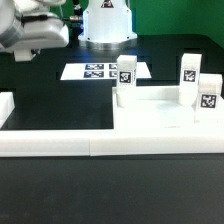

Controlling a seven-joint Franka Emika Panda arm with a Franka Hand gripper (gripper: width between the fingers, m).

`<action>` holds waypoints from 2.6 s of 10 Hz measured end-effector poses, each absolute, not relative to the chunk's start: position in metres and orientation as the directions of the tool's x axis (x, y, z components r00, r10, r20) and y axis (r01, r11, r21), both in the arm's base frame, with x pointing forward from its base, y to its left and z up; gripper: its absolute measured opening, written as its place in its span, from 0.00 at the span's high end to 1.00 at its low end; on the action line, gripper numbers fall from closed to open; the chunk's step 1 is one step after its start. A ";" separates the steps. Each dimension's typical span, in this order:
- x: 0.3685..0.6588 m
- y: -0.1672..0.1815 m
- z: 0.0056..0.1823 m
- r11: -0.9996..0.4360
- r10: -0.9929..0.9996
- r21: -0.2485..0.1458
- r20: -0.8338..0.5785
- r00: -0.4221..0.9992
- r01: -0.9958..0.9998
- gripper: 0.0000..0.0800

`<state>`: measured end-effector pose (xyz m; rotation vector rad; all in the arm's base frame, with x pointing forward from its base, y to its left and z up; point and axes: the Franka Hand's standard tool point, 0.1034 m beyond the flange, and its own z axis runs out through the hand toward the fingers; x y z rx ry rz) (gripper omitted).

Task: Assemble square table

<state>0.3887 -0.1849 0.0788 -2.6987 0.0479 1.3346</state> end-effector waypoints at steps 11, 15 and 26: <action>0.478 -0.146 0.132 -0.997 -0.068 0.050 -0.921 0.383 -0.055 0.64; 0.512 -0.104 0.129 -0.976 -0.203 0.197 -0.682 0.703 -0.091 0.64; 0.612 0.011 0.138 -0.959 -0.248 0.096 0.167 0.954 -0.266 0.64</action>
Offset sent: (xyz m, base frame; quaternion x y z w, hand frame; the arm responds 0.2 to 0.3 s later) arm 0.0000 0.0000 0.0000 0.0000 0.0000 0.0000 1.0000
